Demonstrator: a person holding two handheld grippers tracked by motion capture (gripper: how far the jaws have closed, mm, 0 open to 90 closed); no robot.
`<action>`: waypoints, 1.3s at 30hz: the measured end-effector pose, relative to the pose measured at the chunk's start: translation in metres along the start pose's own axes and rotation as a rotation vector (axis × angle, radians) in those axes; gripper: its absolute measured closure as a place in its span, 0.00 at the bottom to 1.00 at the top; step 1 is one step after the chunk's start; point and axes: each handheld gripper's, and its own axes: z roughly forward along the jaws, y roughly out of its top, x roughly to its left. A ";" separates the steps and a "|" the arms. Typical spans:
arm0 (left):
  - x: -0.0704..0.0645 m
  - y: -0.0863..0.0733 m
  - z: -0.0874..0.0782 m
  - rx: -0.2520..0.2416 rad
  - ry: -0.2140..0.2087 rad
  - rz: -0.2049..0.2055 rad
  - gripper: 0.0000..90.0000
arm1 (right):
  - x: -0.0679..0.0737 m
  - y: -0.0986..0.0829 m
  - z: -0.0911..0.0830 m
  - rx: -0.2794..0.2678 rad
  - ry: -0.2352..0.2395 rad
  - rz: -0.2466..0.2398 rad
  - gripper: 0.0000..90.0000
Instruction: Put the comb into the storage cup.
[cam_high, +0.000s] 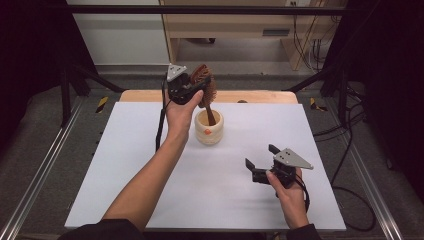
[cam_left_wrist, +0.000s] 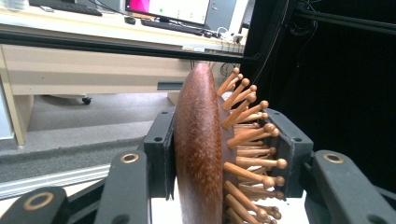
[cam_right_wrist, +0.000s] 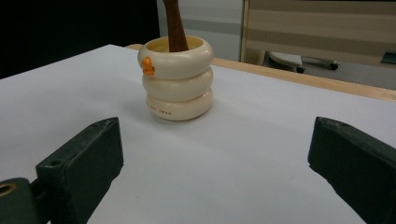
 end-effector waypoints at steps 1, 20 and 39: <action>0.000 0.000 0.000 0.001 -0.001 0.000 0.56 | 0.000 0.000 0.000 0.001 0.001 -0.001 0.04; -0.001 -0.006 0.000 0.003 -0.012 -0.011 0.56 | 0.000 0.000 0.000 -0.005 0.002 -0.005 0.04; -0.003 -0.012 0.004 0.016 -0.018 -0.015 0.56 | -0.002 0.000 0.000 -0.002 0.002 -0.005 0.04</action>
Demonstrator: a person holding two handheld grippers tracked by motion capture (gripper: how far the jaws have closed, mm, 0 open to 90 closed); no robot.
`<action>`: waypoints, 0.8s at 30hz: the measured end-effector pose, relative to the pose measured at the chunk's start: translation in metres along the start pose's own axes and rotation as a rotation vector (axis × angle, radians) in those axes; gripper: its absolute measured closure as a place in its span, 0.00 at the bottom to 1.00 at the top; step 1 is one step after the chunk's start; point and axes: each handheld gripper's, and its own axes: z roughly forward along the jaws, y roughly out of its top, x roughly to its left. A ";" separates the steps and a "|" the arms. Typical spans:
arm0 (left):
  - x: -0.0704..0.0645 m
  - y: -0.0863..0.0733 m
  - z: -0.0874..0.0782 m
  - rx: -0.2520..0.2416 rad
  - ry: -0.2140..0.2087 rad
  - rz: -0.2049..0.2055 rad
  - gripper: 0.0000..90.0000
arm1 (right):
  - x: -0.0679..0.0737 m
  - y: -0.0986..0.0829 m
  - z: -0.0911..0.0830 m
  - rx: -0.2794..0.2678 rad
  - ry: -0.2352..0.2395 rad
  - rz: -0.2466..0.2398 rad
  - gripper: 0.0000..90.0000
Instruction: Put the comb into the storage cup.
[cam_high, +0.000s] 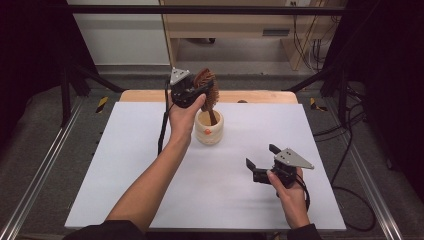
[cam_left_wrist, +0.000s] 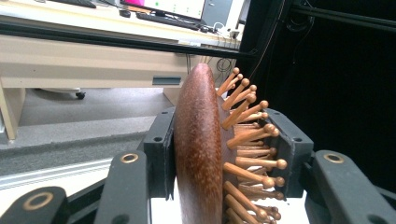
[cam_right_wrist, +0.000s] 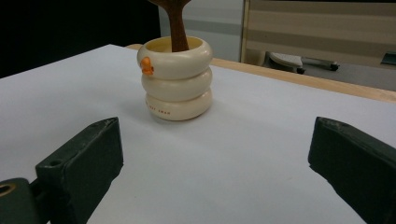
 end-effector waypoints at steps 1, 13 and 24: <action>0.000 0.000 0.000 0.001 0.002 -0.004 0.56 | 0.000 0.000 0.000 0.000 0.001 -0.001 0.04; 0.005 -0.005 0.000 0.000 0.014 -0.017 0.56 | 0.001 0.000 0.001 0.005 0.007 -0.008 0.04; 0.008 -0.009 -0.001 -0.002 0.011 -0.037 0.56 | 0.002 -0.001 0.001 0.008 0.010 -0.008 0.04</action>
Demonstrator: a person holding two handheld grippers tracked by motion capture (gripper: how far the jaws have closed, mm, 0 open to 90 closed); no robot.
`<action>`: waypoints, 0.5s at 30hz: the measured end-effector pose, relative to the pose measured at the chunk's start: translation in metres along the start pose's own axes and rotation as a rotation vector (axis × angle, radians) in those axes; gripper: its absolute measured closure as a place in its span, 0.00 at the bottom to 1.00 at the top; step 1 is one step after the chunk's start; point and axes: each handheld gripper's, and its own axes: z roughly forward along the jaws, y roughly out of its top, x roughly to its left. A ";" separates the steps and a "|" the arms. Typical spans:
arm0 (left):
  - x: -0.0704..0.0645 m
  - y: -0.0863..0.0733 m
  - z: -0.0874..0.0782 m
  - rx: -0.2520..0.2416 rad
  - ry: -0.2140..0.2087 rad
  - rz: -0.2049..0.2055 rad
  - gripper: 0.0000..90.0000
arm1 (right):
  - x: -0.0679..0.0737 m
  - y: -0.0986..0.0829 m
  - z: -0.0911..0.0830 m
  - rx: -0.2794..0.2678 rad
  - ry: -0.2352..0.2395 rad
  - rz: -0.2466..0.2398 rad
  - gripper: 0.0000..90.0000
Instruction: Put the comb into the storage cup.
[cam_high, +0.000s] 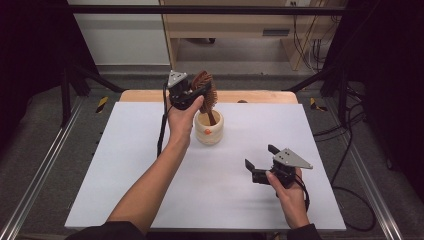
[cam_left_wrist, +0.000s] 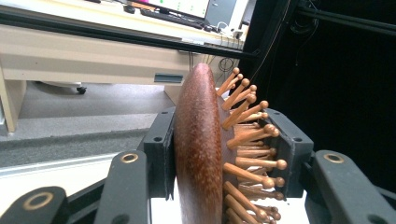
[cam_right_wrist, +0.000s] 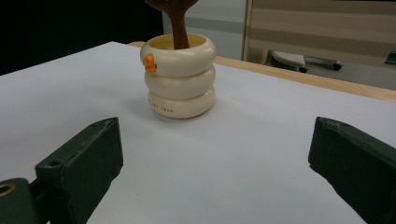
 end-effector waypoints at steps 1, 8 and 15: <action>0.000 0.000 0.000 -0.001 0.001 -0.002 0.56 | 0.000 0.000 0.000 0.001 0.000 0.000 0.04; 0.003 -0.003 0.000 -0.005 -0.002 -0.020 0.56 | 0.000 0.000 0.000 0.002 0.001 -0.003 0.04; 0.007 -0.005 -0.001 -0.016 -0.009 -0.059 0.56 | 0.000 0.000 0.001 0.003 -0.001 -0.002 0.04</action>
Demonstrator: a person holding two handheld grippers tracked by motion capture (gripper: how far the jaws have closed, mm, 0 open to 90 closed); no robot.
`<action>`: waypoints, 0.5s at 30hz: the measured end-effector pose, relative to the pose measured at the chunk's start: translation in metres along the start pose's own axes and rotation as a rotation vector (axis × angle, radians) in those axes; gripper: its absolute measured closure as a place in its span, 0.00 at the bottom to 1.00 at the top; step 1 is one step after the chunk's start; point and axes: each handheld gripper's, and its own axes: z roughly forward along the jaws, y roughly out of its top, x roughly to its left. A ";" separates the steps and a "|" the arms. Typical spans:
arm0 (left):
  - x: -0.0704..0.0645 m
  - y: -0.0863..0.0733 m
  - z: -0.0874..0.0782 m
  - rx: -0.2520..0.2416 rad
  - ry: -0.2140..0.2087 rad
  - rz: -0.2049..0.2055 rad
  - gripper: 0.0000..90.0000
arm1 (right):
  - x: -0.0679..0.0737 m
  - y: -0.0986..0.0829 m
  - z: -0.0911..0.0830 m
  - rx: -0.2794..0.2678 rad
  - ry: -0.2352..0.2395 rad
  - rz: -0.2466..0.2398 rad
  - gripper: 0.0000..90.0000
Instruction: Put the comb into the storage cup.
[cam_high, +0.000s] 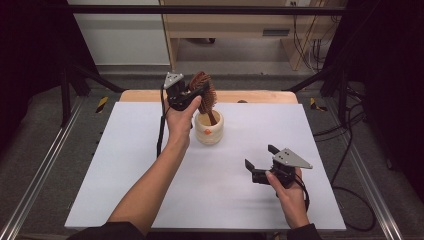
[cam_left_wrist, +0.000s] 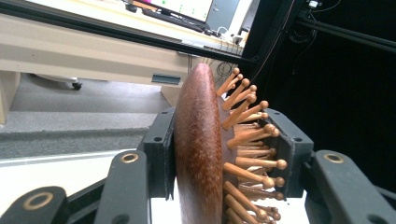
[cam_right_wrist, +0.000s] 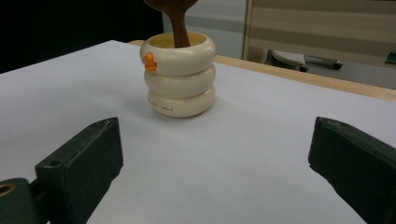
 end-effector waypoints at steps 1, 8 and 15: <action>0.000 0.000 0.000 -0.001 -0.001 -0.002 0.56 | 0.000 0.000 0.000 0.001 0.000 0.001 0.04; 0.001 -0.004 0.000 0.002 -0.002 -0.009 0.56 | 0.000 0.000 0.000 0.004 0.000 0.002 0.04; 0.002 -0.007 0.000 0.005 -0.002 -0.017 0.56 | 0.000 0.000 0.000 0.006 0.001 -0.002 0.04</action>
